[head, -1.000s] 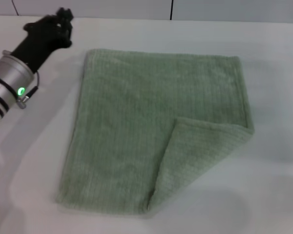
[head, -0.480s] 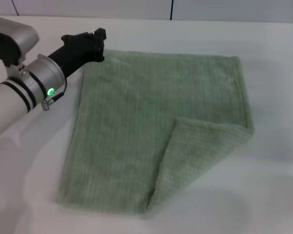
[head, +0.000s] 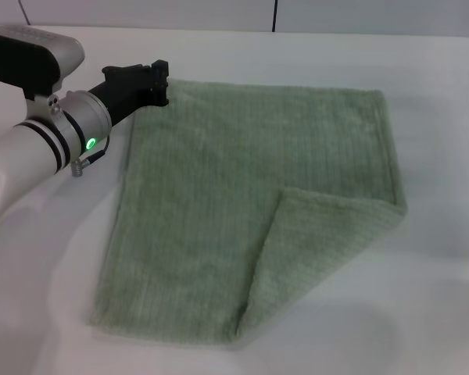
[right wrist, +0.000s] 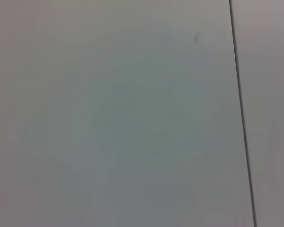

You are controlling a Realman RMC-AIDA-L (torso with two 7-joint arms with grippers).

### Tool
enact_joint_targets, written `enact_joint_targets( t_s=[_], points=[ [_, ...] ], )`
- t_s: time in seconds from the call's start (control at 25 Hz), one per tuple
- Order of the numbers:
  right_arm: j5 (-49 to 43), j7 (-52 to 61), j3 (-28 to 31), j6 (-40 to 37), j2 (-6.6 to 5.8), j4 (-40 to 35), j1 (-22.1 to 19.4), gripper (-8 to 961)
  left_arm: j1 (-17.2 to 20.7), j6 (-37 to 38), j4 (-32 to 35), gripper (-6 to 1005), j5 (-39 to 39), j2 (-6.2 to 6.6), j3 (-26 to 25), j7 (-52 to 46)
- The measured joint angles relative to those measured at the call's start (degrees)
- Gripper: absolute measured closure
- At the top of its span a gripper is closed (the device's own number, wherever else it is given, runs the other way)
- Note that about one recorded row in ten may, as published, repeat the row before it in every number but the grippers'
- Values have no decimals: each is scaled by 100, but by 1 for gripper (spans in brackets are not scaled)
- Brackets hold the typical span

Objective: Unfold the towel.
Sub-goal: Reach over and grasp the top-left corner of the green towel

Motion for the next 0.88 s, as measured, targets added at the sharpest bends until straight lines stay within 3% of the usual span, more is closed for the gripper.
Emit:
enact_joint_targets(
  t_s=[0.36,0.88],
  points=[
    [1,-1,-104,-20,8,-14,26,306,-92,-538,10,997,0,2,221,-169],
    [1,-30,-200,18,0,-14,67,306,-131,-698,-2,997,0,-5,551,-314]
  ],
)
